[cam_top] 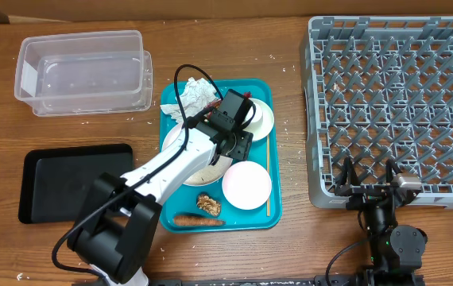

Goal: Sort waste into correct bins and load items into the dishwasher
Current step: 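Lower the left gripper toward the brown food scrap beside the plate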

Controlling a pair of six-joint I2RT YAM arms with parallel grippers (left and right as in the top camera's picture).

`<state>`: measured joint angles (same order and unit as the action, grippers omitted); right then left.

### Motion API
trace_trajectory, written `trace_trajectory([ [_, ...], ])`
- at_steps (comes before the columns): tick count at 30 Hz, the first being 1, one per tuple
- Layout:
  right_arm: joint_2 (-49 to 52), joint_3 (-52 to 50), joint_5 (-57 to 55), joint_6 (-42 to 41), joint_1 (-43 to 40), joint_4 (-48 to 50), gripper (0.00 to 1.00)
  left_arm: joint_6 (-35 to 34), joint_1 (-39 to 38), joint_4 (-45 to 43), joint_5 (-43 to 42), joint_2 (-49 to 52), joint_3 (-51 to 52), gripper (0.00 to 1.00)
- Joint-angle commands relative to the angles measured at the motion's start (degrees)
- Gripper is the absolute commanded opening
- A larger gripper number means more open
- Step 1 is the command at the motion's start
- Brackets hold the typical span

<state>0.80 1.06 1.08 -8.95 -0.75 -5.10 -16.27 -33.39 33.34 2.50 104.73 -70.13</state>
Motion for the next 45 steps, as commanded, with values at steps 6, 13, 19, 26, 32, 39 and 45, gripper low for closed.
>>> trace_trajectory([
  [6, -0.63, -0.61, 0.09, 0.24, -0.07, 0.39, 1.0, 1.53, -0.37, 0.0, 1.97, 0.5, -1.18, 0.7],
  [13, -0.63, -0.61, 0.09, 0.24, -0.07, 0.39, 1.0, 1.51, -0.37, 0.68, 2.36, 0.5, -1.22, 0.7],
  [19, -0.63, -0.61, 0.09, 0.24, -0.07, 0.39, 1.0, -2.03, -0.39, 6.36, 2.34, 0.48, -2.54, 0.71],
  [26, -0.63, -0.61, 0.09, 0.24, -0.07, 0.39, 1.0, -2.6, -0.39, 12.37, 1.11, 0.39, -3.43, 0.62],
  [32, -0.63, -0.61, 0.11, 0.24, -0.07, 0.39, 1.0, -3.48, -0.35, 16.37, -0.76, -1.6, -8.04, 0.64],
  [39, -0.63, -0.61, 0.09, 0.24, -0.07, 0.39, 1.0, -4.81, -0.28, 27.71, -0.59, -6.12, -14.16, 0.69],
  [45, -0.63, -0.61, 0.09, 0.24, -0.07, 0.39, 1.0, -10.56, -0.28, 41.03, -0.63, -8.74, -14.4, 0.7],
])
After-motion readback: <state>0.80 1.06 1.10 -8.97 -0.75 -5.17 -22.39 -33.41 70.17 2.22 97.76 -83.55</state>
